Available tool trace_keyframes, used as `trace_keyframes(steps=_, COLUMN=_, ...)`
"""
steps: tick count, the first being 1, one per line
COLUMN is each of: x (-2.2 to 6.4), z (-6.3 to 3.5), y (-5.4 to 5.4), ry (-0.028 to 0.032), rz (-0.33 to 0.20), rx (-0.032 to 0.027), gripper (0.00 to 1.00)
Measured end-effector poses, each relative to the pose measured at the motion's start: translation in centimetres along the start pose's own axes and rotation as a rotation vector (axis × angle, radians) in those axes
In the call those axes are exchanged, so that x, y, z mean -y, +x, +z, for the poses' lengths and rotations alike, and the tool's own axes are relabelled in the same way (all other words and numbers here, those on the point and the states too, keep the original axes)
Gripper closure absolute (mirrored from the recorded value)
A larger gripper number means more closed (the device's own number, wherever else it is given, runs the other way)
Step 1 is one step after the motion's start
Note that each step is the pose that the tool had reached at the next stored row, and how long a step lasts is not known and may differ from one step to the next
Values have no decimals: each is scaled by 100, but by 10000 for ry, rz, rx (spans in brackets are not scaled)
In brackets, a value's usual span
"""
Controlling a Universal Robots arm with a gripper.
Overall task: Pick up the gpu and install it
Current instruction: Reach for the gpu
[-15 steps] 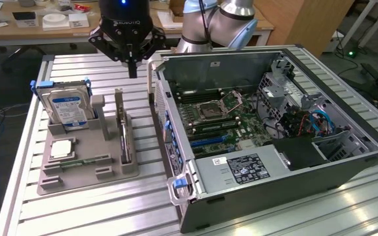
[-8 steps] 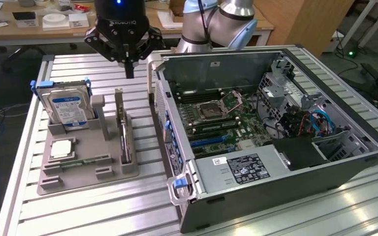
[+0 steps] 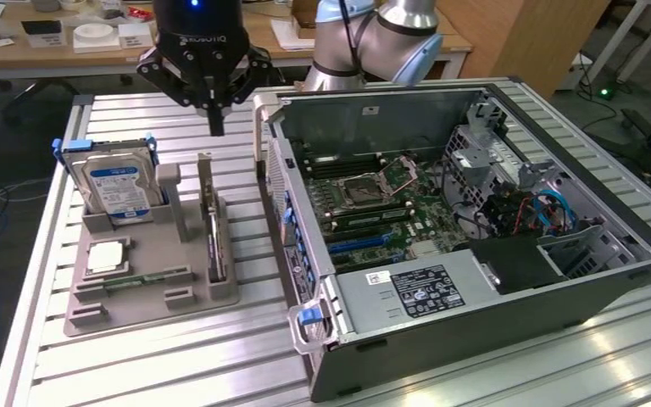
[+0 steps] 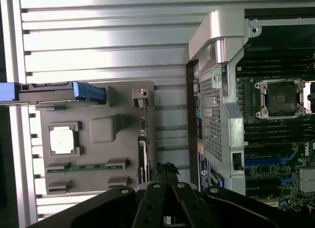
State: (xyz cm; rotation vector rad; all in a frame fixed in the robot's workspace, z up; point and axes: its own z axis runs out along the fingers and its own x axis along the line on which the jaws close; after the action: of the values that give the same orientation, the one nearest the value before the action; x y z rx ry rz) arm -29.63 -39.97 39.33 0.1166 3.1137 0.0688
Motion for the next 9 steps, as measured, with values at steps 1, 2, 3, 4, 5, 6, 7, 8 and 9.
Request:
trace_keyframes(steps=1, x=1, z=0, y=9, ry=0, rz=0, rx=0, gripper=89)
trace_keyframes(steps=2, x=2, z=0, y=19, ry=0, rz=0, rx=1, gripper=89)
trace_keyframes(steps=3, x=2, z=-1, y=28, ry=0, rz=0, rx=0, gripper=89)
trace_keyframes(steps=4, x=3, z=-1, y=38, ry=0, rz=0, rx=0, gripper=89)
trace_keyframes(steps=5, x=4, z=-1, y=47, ry=0, rz=0, rx=1, gripper=89)
trace_keyframes(steps=6, x=5, z=-1, y=56, ry=0, rz=0, rx=1, gripper=89)
trace_keyframes(steps=7, x=5, z=-2, y=66, ry=0, rz=0, rx=0, gripper=89)
trace_keyframes(steps=8, x=6, z=-2, y=76, ry=0, rz=0, rx=1, gripper=89)
trace_keyframes(steps=9, x=7, z=-2, y=84, ry=0, rz=0, rx=1, gripper=89)
